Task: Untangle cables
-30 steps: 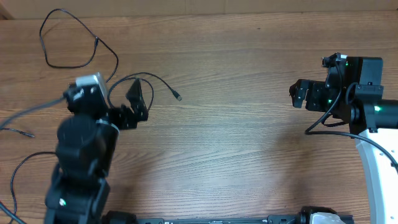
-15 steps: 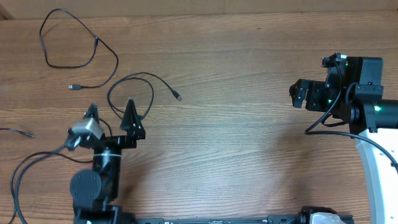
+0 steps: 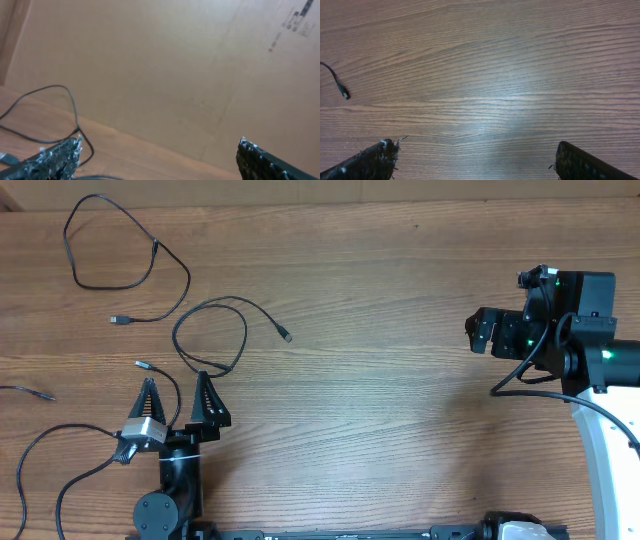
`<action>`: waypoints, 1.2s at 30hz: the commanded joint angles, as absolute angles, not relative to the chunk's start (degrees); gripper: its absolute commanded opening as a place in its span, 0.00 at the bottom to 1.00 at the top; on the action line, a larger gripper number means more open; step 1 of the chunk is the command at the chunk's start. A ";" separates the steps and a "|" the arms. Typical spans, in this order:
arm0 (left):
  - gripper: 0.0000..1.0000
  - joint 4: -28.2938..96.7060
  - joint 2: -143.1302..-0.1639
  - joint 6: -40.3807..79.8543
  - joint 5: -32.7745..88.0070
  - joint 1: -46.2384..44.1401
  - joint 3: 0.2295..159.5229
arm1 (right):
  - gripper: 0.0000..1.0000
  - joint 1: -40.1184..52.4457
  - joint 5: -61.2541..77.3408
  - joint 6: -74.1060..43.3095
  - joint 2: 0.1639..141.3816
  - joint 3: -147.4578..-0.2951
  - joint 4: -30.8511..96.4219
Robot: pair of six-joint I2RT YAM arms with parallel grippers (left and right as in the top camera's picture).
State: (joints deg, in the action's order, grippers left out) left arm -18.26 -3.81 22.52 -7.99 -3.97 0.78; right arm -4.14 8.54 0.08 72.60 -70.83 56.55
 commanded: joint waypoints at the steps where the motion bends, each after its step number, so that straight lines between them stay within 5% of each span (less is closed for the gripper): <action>1: 1.00 -15.20 -0.78 23.33 -9.58 -3.33 0.27 | 1.00 -4.08 7.94 0.51 72.10 -72.40 56.27; 15: 1.00 3.77 -0.14 21.96 -8.95 -2.83 0.27 | 1.00 -4.08 7.94 0.51 72.10 -72.40 56.27; 28: 0.99 4.27 -0.14 4.54 -4.78 -2.52 0.30 | 1.00 -4.08 7.94 0.51 72.10 -72.40 56.27; 36: 1.00 4.21 -0.14 4.71 -5.06 -2.55 0.30 | 1.00 -4.08 7.94 0.51 72.10 -72.40 56.27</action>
